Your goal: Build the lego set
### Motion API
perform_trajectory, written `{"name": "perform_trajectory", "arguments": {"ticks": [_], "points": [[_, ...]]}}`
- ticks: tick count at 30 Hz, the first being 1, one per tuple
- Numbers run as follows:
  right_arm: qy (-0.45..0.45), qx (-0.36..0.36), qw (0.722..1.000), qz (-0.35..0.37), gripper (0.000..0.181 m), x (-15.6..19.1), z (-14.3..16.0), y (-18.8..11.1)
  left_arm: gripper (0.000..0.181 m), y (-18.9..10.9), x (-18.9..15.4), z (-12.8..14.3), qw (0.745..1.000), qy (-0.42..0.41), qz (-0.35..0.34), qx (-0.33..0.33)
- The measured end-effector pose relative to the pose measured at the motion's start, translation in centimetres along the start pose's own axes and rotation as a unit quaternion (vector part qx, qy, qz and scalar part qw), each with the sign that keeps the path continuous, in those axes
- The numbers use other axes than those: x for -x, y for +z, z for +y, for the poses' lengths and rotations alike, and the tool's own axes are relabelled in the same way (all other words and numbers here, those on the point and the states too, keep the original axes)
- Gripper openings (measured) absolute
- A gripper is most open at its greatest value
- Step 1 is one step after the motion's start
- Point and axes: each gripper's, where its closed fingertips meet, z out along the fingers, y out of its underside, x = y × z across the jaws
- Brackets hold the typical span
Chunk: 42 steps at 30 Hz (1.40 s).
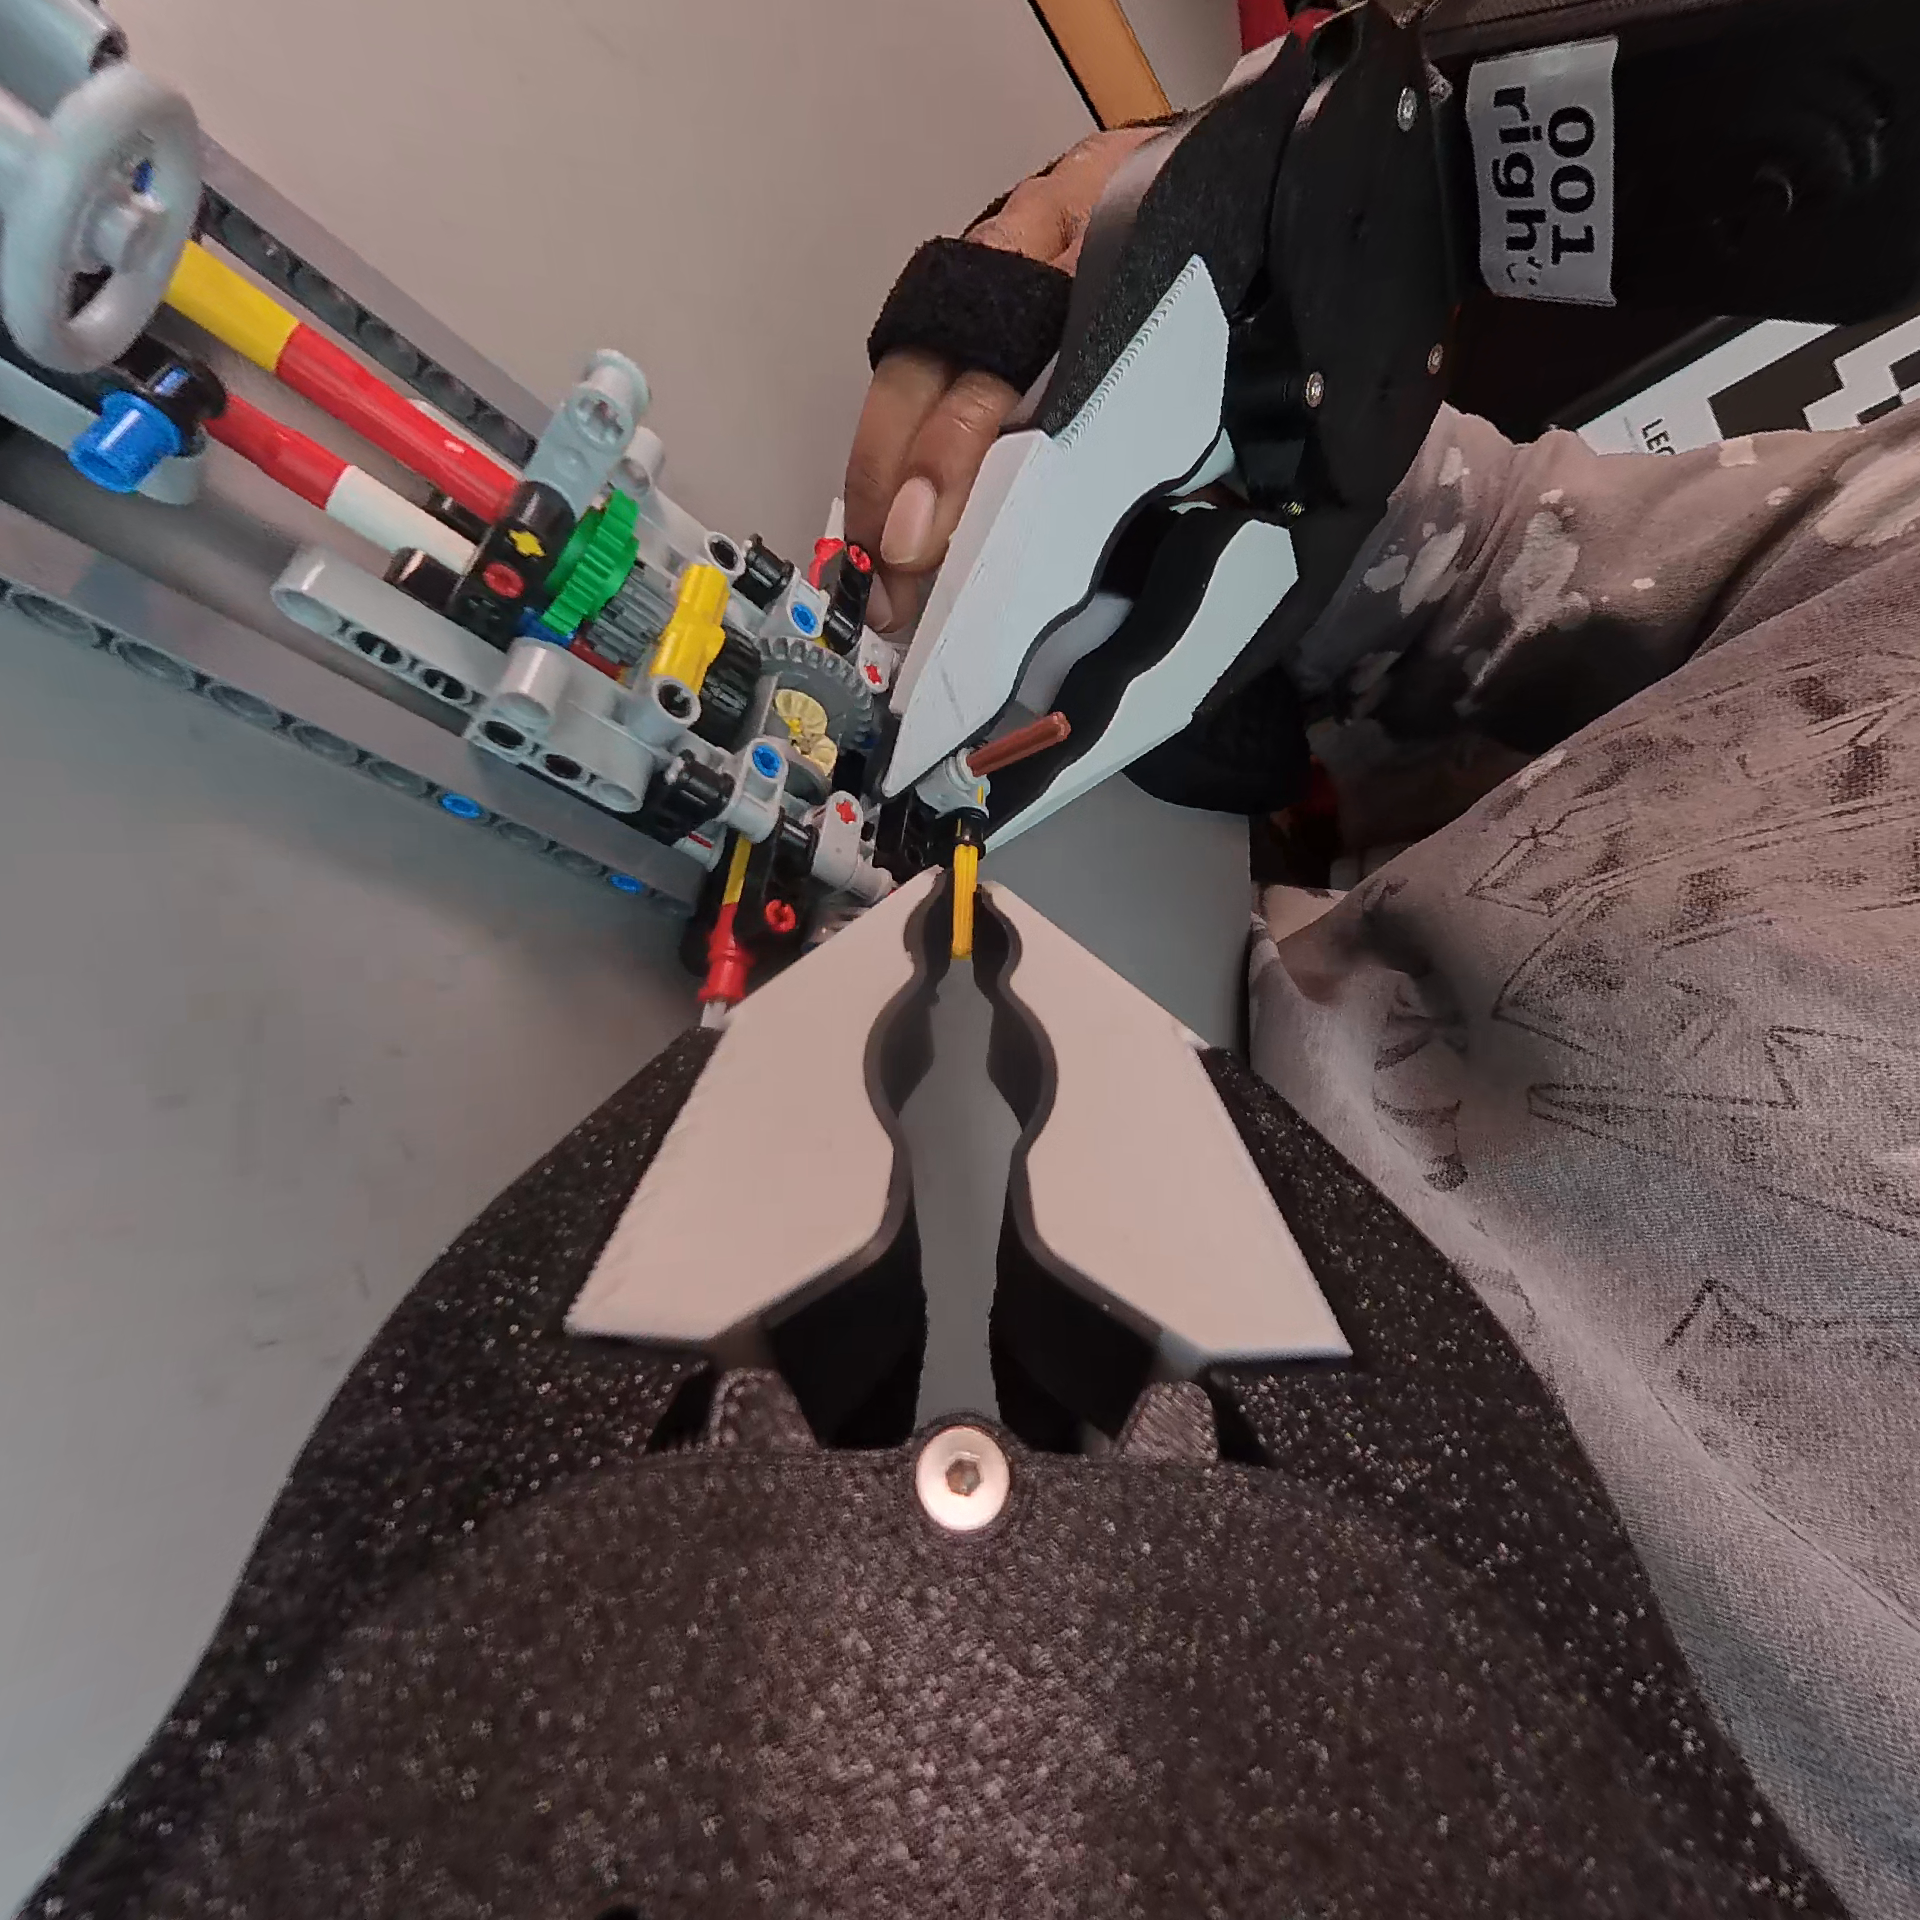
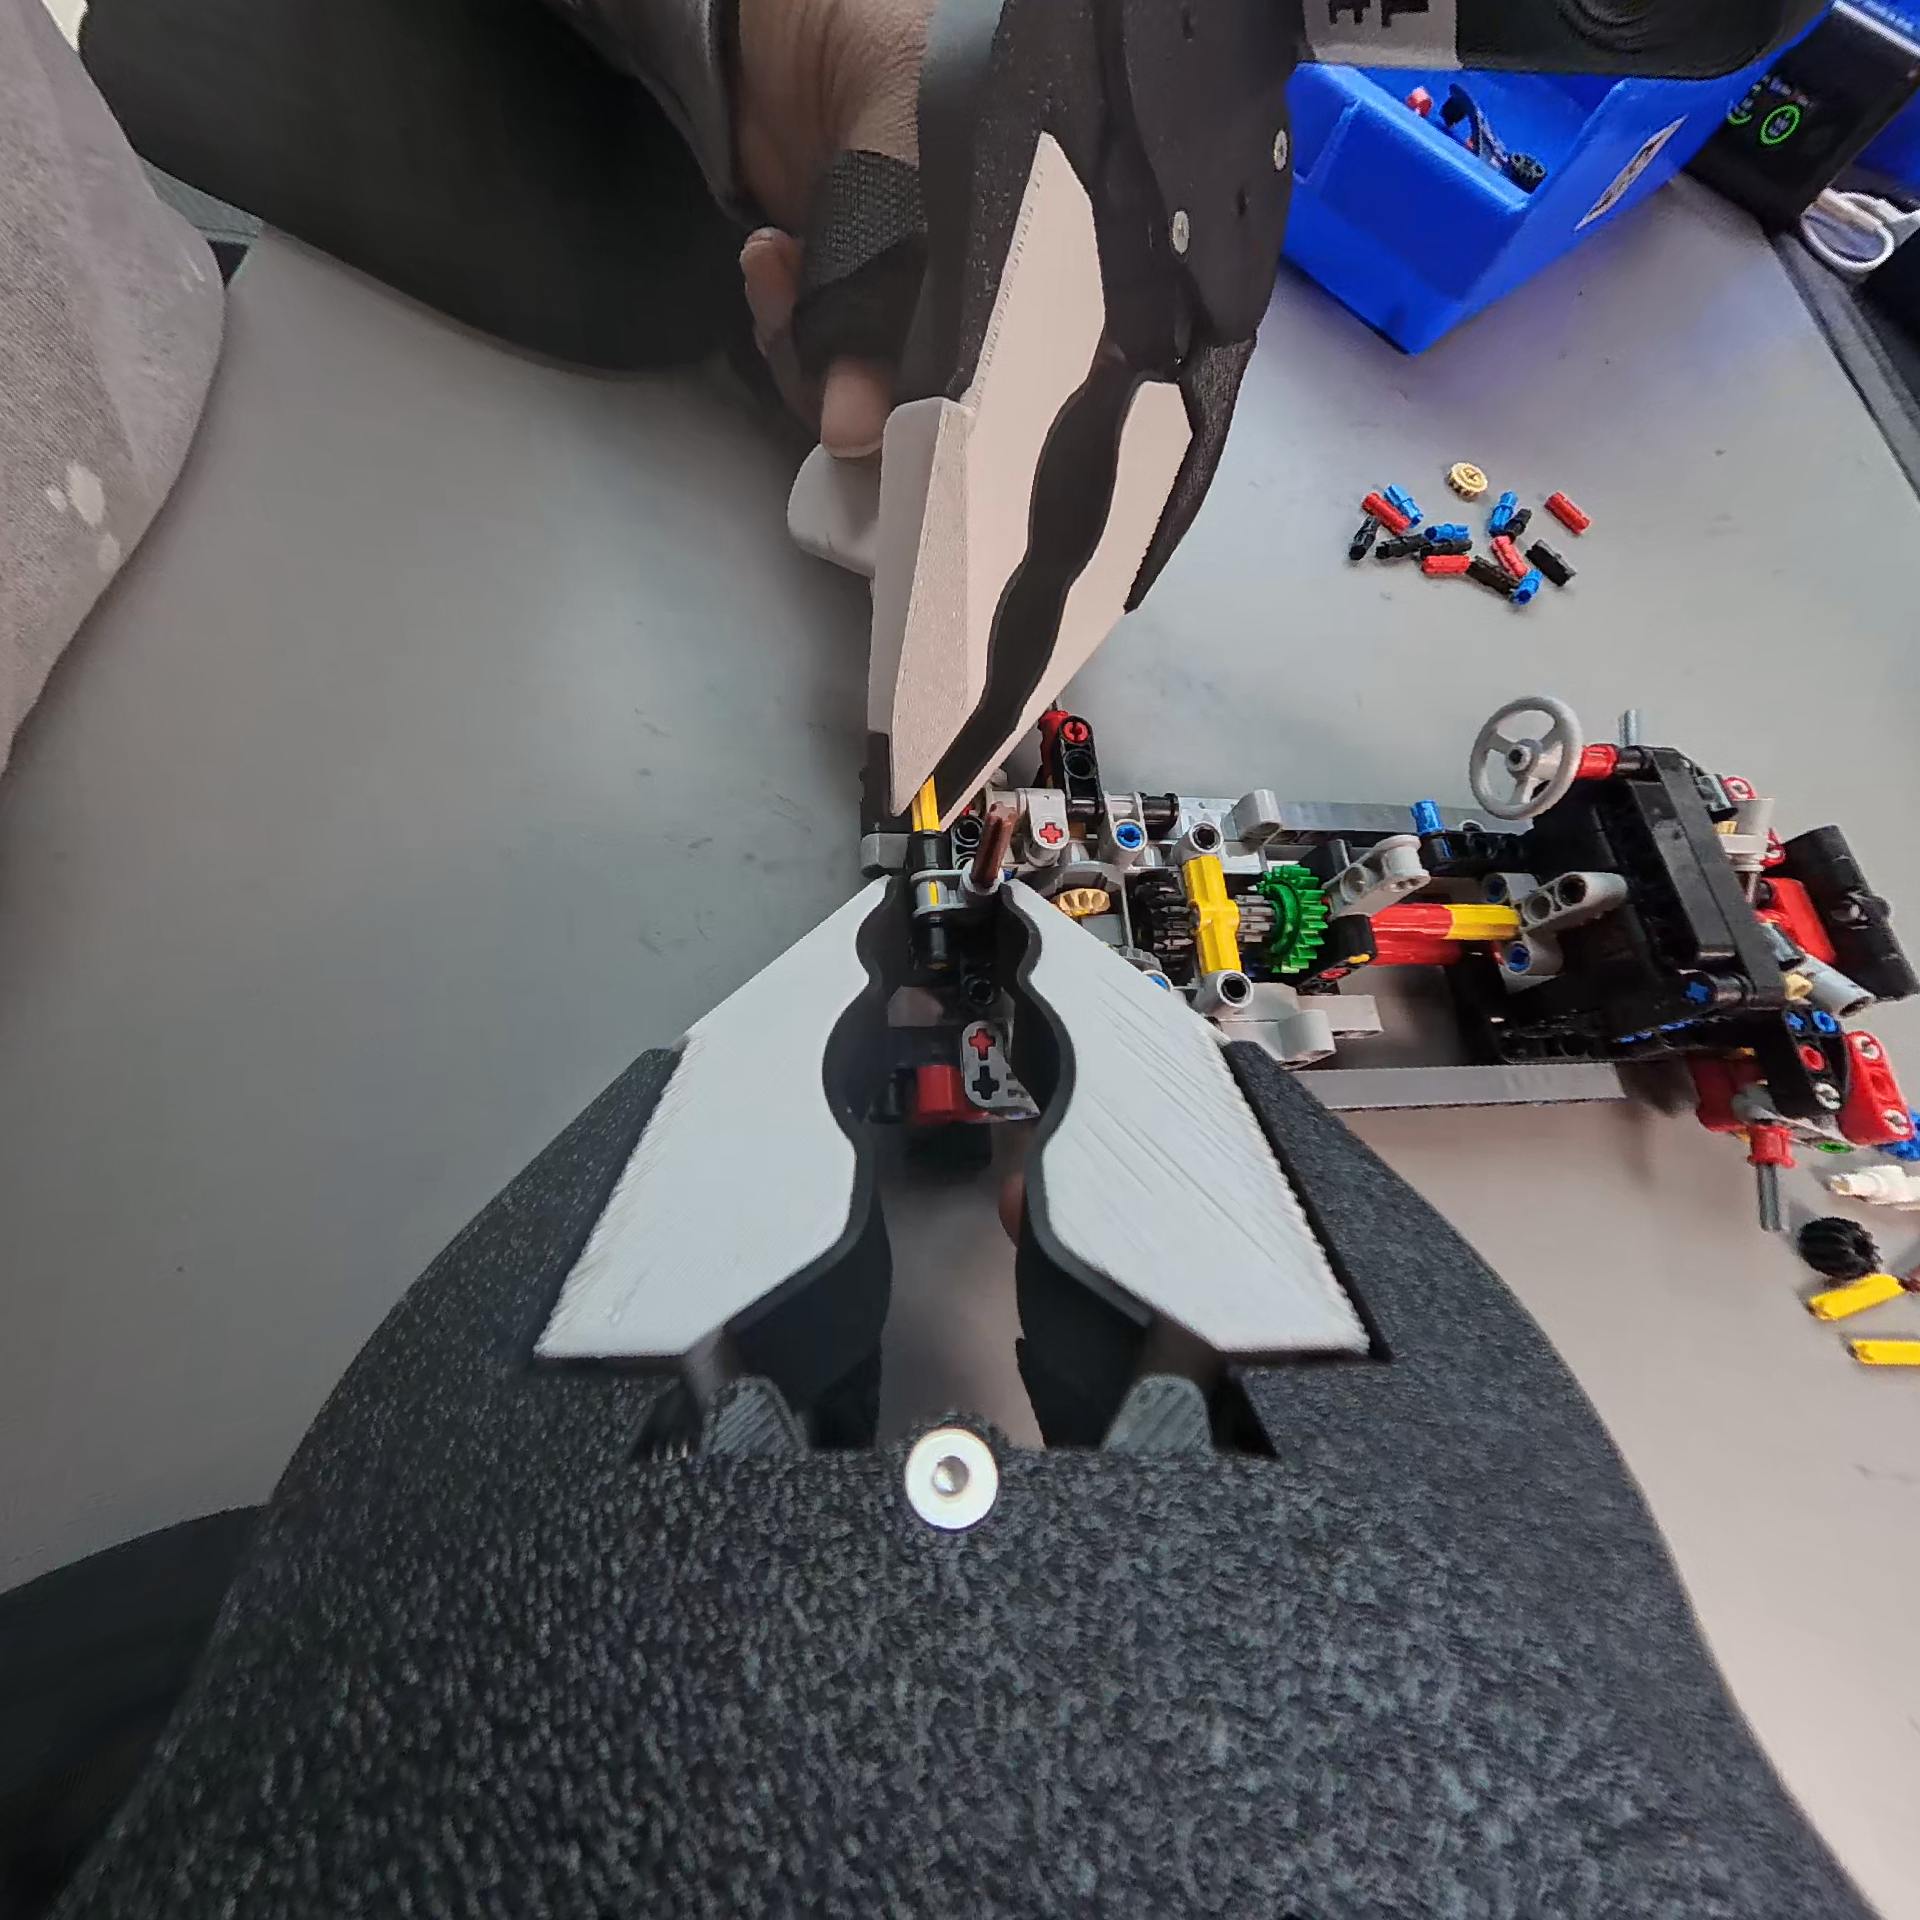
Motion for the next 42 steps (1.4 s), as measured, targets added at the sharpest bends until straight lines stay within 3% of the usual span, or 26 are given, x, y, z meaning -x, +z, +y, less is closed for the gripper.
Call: {"name": "perform_trajectory", "arguments": {"ticks": [14, 22, 25, 29, 42], "points": [[0.001, 0.004, 1.000, -0.002, 0.012, -0.2, 0.3, -0.2, 0.000, 0.4, 0.2, -0.2, 0.998, 0.023, 0.011, 0.058], [-0.003, -0.002, 1.000, 0.011, 0.016, -0.4, -0.1, -1.4, 0.002, 0.4, 0.1, -0.2, 0.992, 0.096, -0.020, 0.074], [0.008, 0.013, 1.000, -0.005, 0.013, -0.2, 0.1, -2.9, 0.002, 0.5, 0.2, -0.2, 0.987, 0.132, -0.032, 0.083], [0.017, 0.022, 1.000, -0.013, 0.004, -0.1, 1.1, -2.8, 0.002, 0.8, 0.2, -0.2, 0.982, 0.161, -0.032, 0.097], [0.013, 0.002, 1.000, -0.016, 0.004, -0.5, 1.2, -2.7, 0.001, 0.8, 0.5, -0.9, 0.991, 0.107, -0.003, 0.075]]}}
